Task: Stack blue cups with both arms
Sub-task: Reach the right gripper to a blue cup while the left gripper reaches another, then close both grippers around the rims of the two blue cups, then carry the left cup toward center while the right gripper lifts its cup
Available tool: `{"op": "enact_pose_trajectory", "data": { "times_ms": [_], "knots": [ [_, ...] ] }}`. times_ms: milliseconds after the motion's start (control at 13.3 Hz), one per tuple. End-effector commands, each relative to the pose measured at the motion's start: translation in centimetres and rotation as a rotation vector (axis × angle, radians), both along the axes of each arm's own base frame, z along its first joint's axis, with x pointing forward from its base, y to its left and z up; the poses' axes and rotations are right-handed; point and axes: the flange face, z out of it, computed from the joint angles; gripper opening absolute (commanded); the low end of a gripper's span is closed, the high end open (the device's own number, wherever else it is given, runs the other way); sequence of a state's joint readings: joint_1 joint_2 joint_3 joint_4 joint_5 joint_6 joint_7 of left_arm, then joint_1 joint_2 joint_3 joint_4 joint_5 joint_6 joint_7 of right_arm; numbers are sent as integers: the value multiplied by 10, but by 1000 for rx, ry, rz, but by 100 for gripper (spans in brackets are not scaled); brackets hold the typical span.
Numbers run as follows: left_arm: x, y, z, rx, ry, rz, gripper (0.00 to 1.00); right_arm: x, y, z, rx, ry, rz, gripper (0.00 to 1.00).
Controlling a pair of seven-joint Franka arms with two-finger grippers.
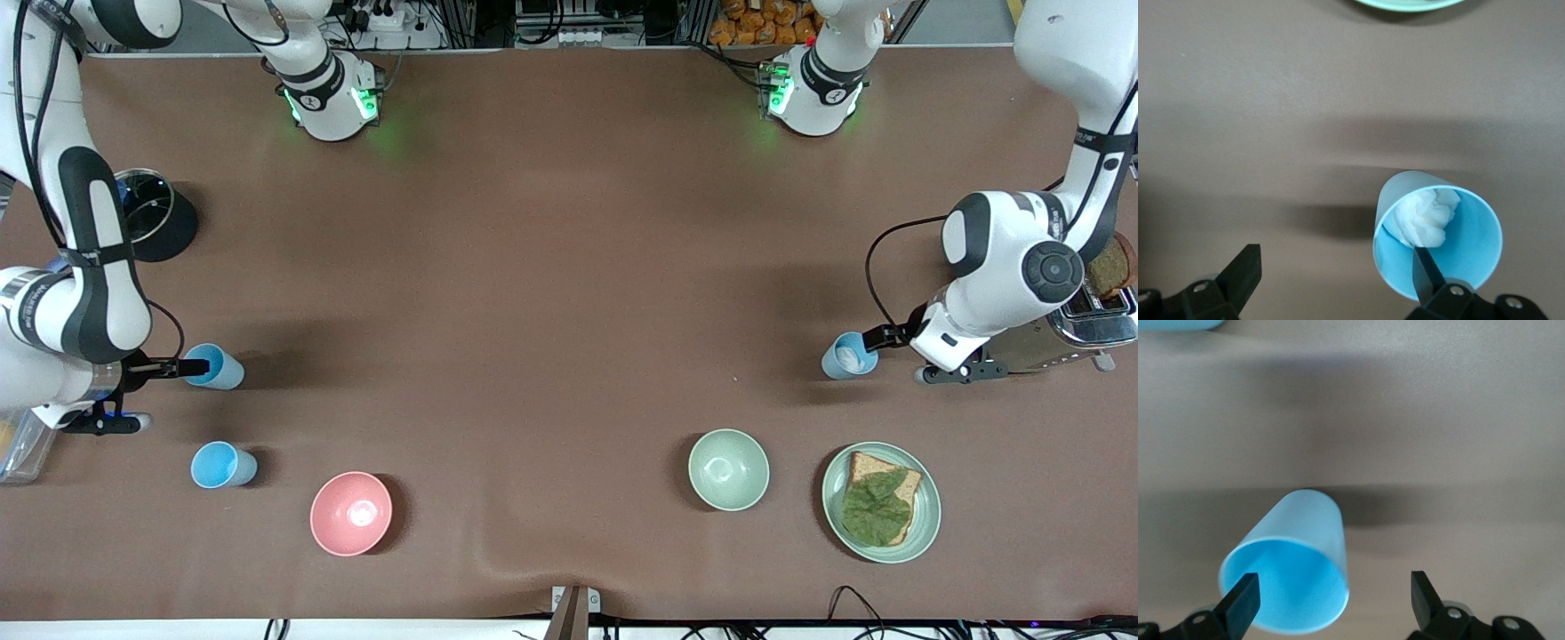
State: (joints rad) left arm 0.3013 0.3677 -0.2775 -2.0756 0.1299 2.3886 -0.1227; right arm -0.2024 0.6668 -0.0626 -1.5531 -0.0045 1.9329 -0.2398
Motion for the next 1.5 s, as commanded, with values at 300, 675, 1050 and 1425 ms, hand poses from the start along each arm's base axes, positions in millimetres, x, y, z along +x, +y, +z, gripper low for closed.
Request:
{"op": "enact_pose_trajectory", "data": {
  "times_ms": [300,675,1050,1425],
  "knots": [
    [2,-10,-22,-7,-6,-37,19,-8,-3,-19,22,3,51,0],
    [6,-20,-24,-14,-6,-51,0,-9,2,-17,26,12,58,0],
    [13,-105,20,-61,-60,-79,0,-2,37,24,45,33,96,0],
    [-17,-292,38,-131,-61,-49,0,-1,97,56,127,64,88,0]
  ]
}}
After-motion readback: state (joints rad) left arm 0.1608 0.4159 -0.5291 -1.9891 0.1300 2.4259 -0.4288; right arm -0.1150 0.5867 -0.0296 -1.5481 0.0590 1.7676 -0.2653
